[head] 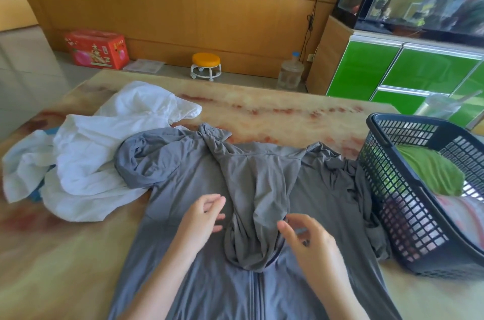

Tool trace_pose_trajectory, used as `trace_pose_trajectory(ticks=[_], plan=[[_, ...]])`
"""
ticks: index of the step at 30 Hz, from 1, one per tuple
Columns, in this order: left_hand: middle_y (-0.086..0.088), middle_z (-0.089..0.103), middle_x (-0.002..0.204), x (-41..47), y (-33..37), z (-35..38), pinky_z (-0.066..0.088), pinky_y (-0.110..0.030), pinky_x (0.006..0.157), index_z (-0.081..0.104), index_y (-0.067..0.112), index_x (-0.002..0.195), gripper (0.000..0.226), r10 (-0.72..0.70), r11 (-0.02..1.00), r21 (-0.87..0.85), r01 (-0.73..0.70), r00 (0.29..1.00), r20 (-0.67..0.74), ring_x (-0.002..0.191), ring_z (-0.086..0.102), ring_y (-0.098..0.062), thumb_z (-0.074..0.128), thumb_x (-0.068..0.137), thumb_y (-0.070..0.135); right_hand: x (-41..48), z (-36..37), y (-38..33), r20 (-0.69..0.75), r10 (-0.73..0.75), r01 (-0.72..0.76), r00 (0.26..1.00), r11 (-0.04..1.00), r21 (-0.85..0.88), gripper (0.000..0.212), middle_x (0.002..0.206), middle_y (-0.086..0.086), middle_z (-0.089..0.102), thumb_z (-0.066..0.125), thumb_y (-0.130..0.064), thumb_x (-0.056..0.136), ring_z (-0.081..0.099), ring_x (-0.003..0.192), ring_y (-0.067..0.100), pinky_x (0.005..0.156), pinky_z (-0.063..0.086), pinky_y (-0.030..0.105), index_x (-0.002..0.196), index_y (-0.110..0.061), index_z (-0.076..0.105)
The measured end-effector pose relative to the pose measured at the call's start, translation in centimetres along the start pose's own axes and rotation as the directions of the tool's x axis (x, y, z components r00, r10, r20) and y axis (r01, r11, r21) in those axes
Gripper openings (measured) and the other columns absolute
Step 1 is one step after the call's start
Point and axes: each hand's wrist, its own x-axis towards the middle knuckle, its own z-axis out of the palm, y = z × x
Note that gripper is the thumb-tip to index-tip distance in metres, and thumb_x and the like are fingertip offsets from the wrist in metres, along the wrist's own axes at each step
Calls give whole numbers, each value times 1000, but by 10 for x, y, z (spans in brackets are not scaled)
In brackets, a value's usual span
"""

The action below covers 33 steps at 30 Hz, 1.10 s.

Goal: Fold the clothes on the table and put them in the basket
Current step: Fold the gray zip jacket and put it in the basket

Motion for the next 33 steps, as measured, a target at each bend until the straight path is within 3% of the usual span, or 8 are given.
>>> trace_pose_trajectory(ticks=[3, 6, 9, 12, 19, 24, 27, 33], plan=[[5, 62, 107, 12, 0, 11, 53, -33, 85, 55, 21, 120, 36, 23, 981, 192, -36, 998, 66, 97, 61, -14, 65, 86, 29, 7, 13, 22, 230, -58, 116, 972, 962, -247, 48, 119, -25, 49, 56, -58, 85, 48, 109, 2, 90, 42, 21, 130, -43, 47], [8, 57, 99, 14, -7, 20, 45, -15, 73, 49, 20, 125, 49, 82, 894, 427, -139, 985, 149, 83, 58, -9, 70, 82, 16, 6, 36, 39, 259, -231, 334, 938, 808, -486, 58, 112, -15, 56, 34, -73, 84, 44, 102, 11, 80, 49, 28, 119, -36, 64], [0, 61, 95, 23, -9, 19, 51, -26, 73, 50, 16, 122, 46, 115, 943, 306, -128, 992, 59, 77, 61, -16, 59, 82, -4, 23, 35, 40, 102, -247, 263, 964, 940, -218, 80, 104, -19, 59, 25, -87, 74, 52, 98, 12, 85, 45, 28, 108, -30, 72], [0, 59, 107, 44, 2, 12, 47, -32, 84, 50, 19, 122, 38, 165, 948, 281, -148, 985, -39, 93, 60, -18, 57, 88, 3, 59, 17, 41, 1, -64, 64, 998, 998, 26, 50, 107, -14, 65, 52, -62, 81, 54, 111, 16, 95, 44, 35, 113, -26, 67], [-2, 60, 105, 114, 40, 7, 51, -40, 91, 44, 21, 131, 45, 105, 970, 229, -83, 991, -84, 97, 62, -25, 61, 90, 27, 177, 22, 42, -37, 148, -149, 988, 988, -29, 61, 96, -3, 65, 60, -44, 89, 40, 126, 28, 84, 43, 38, 142, -22, 37], [2, 61, 98, 153, 46, 22, 43, -18, 70, 64, 17, 104, 22, 240, 965, 157, -212, 952, -190, 83, 55, -6, 65, 84, 7, 227, 35, 44, -110, 123, -118, 986, 991, 58, 47, 89, -1, 55, 69, -14, 85, 56, 91, 19, 72, 41, 29, 129, -15, 54], [-3, 65, 94, 167, 55, 29, 43, -23, 72, 68, 15, 95, 22, 341, 938, 163, -307, 902, -265, 76, 56, -12, 57, 84, 0, 243, 31, 35, -192, 50, -52, 980, 999, -10, 33, 100, 2, 61, 64, -15, 89, 55, 105, 24, 75, 38, 29, 122, -19, 61], [-8, 25, 151, 129, 36, 31, 16, -33, 111, 46, 24, 139, 46, 541, 566, 711, -418, 839, 63, 139, 22, -25, 55, 94, 29, 169, 30, 18, 146, -105, 150, 984, 925, -348, 67, 160, -2, -1, 40, -63, 90, 1, 147, 21, 116, 8, 40, 148, -36, 24]])
